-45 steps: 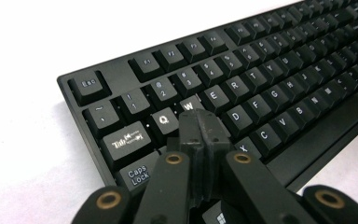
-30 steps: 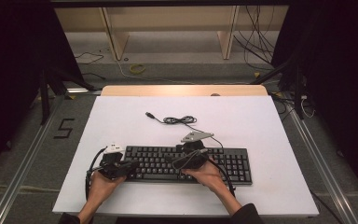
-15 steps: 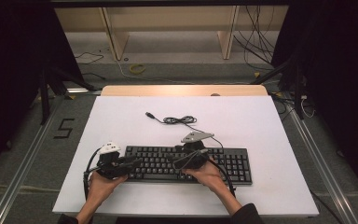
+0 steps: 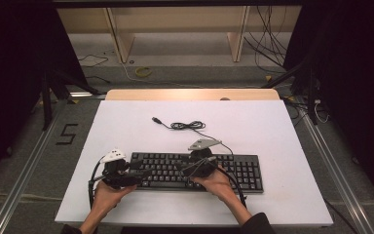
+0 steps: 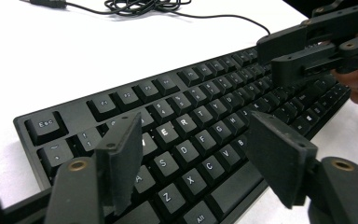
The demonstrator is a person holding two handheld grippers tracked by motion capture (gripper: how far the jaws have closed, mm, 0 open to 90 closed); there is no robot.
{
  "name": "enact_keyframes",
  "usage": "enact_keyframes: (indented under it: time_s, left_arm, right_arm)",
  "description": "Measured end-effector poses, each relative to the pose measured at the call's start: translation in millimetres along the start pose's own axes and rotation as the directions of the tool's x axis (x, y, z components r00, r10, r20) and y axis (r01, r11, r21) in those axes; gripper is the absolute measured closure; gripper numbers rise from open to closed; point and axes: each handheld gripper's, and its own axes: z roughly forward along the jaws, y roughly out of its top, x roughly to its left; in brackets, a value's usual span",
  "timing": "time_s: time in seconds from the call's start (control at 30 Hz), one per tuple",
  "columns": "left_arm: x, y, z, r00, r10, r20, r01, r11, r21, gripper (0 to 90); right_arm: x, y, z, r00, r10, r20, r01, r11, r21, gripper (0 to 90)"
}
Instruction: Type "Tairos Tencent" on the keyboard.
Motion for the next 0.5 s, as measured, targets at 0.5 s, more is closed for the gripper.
enact_keyframes:
  time_s: [0.5]
  left_arm:
    - [-3.1,-0.3,-0.7,0.9999,0.010,0.013,-0.010,0.9999,-0.010,27.0]
  right_arm:
    - [-2.4,-4.4,4.4,0.9998,0.008,0.016,-0.009,0.9995,0.031,77.0]
